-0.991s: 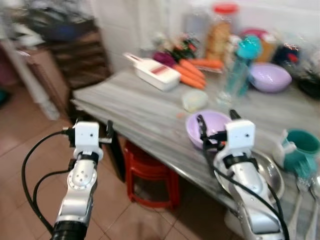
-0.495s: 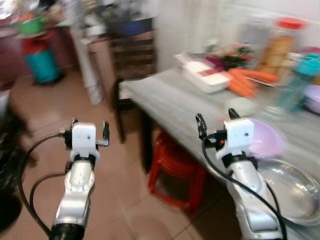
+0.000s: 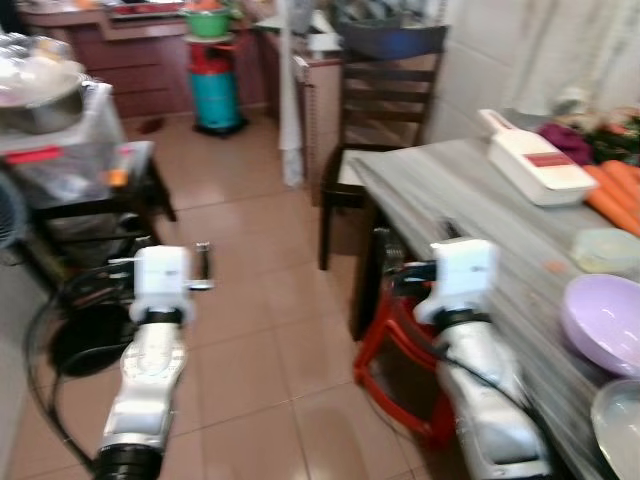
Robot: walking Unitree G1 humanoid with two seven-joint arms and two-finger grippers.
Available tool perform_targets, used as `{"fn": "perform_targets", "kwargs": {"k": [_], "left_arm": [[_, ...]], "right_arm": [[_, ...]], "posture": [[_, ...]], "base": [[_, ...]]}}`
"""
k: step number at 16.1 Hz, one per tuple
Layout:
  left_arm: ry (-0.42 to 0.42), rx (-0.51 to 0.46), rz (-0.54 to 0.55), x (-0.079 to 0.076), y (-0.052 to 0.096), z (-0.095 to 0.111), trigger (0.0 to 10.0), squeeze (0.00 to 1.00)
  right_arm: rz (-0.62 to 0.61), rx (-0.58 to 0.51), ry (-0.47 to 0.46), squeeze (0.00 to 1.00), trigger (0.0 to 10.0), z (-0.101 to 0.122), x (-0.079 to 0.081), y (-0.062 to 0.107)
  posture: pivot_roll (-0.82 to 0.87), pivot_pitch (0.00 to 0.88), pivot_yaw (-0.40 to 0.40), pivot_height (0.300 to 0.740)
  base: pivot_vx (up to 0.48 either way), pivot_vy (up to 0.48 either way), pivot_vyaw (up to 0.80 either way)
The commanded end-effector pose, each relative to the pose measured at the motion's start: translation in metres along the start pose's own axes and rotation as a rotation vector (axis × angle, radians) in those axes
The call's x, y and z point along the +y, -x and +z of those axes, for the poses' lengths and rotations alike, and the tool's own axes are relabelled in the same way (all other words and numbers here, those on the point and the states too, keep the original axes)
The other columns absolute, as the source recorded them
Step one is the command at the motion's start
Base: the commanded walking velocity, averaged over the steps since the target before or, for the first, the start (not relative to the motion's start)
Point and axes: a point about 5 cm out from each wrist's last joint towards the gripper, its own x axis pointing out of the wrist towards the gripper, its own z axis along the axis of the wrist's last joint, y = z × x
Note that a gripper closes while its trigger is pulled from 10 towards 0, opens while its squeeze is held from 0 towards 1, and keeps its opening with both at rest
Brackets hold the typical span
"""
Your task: Setting the table
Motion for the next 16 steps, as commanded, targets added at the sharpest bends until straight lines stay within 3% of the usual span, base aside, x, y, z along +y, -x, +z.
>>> {"fn": "perform_targets", "kwargs": {"k": [1, 5, 16], "left_arm": [[0.003, -0.006, -0.005, -0.0051, -0.0004, 0.0028, 10.0, 0.00], [0.019, 0.018, -0.021, -0.0060, -0.0003, 0.0001, 10.0, 0.00], [0.037, 0.050, -0.031, -0.0113, -0.0033, -0.0029, 10.0, 0.00]], "right_arm": [[-0.012, -0.007, 0.009, 0.00, 10.0, 0.0014, -0.0073, -0.0002], [-0.019, -0.001, 0.005, 0.00, 10.0, -0.0002, -0.0085, -0.0004], [-0.049, 0.015, -0.010, 0.00, 10.0, -0.0039, -0.0116, 0.0003]], "posture": [[-0.05, 0.000, 0.014, 0.740], [-0.05, 0.000, 0.015, 0.740], [-0.05, 0.000, 0.015, 0.740]], "base": [[0.000, 0.000, 0.80], [0.000, 0.000, 0.73], [0.000, 0.048, 0.00]]}}
